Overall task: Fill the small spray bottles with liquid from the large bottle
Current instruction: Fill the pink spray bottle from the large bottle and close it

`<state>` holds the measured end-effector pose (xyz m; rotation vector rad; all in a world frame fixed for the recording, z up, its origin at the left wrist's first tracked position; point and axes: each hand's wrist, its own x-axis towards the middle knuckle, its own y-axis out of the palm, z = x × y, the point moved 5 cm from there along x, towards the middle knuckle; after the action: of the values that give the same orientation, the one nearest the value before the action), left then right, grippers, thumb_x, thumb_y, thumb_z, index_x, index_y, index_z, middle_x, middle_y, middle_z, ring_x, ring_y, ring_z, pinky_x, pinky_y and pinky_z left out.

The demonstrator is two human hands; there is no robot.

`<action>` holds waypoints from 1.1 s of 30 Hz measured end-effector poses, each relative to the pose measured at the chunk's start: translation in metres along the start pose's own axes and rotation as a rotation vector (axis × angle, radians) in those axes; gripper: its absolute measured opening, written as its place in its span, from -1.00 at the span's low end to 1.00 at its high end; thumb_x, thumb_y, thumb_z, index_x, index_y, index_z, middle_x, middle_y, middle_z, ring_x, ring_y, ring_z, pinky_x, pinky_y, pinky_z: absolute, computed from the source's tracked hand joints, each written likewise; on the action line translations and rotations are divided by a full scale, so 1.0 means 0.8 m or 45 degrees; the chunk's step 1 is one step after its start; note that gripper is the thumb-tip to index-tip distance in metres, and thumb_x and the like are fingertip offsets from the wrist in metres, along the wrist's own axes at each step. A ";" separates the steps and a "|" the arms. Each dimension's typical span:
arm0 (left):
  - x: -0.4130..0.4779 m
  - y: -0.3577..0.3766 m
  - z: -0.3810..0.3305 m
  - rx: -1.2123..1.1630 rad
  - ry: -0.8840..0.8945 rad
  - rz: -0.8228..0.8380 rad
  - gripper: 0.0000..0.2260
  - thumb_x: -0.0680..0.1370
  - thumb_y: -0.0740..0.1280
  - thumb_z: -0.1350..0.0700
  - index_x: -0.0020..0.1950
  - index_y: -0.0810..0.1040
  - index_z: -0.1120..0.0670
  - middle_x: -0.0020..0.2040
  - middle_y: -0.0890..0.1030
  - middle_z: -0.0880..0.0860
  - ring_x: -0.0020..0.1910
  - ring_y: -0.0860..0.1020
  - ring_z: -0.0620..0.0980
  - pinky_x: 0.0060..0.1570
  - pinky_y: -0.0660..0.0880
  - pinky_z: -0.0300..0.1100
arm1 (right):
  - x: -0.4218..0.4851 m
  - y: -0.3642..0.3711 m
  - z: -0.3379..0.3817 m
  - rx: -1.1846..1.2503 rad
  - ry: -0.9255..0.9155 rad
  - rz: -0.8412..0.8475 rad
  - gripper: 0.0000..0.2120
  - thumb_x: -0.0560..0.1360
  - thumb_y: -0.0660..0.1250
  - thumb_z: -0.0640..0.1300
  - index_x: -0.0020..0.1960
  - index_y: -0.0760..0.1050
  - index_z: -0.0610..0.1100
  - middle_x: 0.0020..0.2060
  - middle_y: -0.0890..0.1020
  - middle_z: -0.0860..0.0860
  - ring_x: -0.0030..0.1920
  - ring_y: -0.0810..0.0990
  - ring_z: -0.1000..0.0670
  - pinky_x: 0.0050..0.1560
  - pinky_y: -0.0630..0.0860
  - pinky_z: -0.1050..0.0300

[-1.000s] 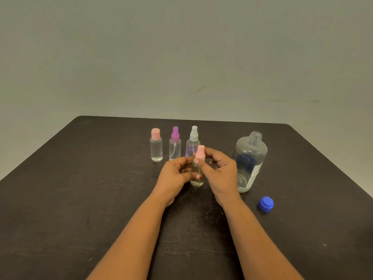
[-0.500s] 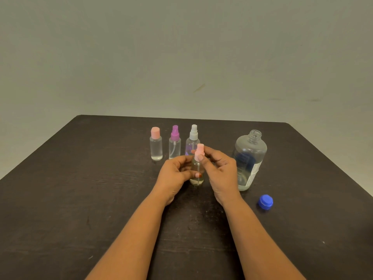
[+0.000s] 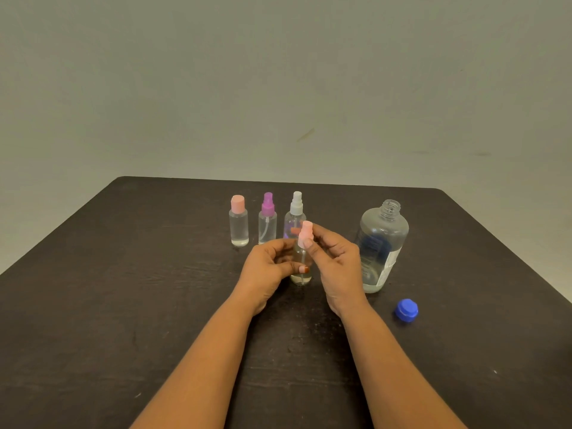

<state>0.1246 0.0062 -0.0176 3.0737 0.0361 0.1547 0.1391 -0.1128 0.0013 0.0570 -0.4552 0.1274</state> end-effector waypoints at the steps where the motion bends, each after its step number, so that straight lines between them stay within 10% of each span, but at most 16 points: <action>1: 0.000 0.000 0.000 0.000 0.004 0.003 -0.63 0.39 0.35 0.47 0.15 0.54 0.22 -0.09 0.66 0.05 -0.08 0.65 -0.10 0.07 0.57 -0.18 | 0.001 -0.001 0.001 -0.019 -0.008 -0.010 -0.77 0.46 0.36 -0.18 0.03 0.62 0.09 0.00 0.68 -0.05 0.11 0.61 -0.06 0.17 0.51 -0.13; 33: 0.002 -0.001 -0.001 0.099 0.030 -0.053 -0.63 0.37 0.38 0.46 -0.04 0.58 0.01 -0.15 0.67 -0.04 -0.13 0.65 -0.17 0.00 0.57 -0.25 | 0.003 -0.004 -0.001 -0.075 0.057 -0.191 -0.67 0.37 0.44 -0.34 0.04 0.59 -0.01 -0.09 0.69 -0.02 -0.01 0.66 0.04 0.06 0.57 0.04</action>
<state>0.1259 0.0070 -0.0163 3.1456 0.1093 0.1921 0.1418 -0.1155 0.0017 0.0304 -0.4084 -0.0320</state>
